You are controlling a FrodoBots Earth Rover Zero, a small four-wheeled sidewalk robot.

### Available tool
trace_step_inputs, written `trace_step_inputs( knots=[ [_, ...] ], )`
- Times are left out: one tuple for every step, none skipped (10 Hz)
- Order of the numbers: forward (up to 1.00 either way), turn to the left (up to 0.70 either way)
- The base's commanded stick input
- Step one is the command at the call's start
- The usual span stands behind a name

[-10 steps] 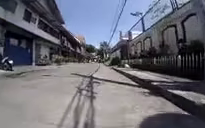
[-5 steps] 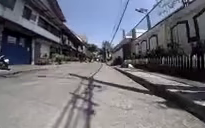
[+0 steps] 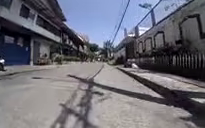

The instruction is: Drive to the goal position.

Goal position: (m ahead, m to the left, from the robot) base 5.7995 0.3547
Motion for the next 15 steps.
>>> trace_step_inputs(
  knots=[
    [1.00,-0.40],
    [1.00,-0.40],
    [1.00,0.00],
    [1.00,0.00],
    [1.00,0.00],
    [1.00,0.00],
    [1.00,0.00],
    [1.00,0.00],
    [1.00,0.00],
    [1.00,0.00],
    [1.00,0.00],
    [1.00,0.00],
    [1.00,0.00],
    [1.00,0.00],
    [1.00,0.00]
  ],
)
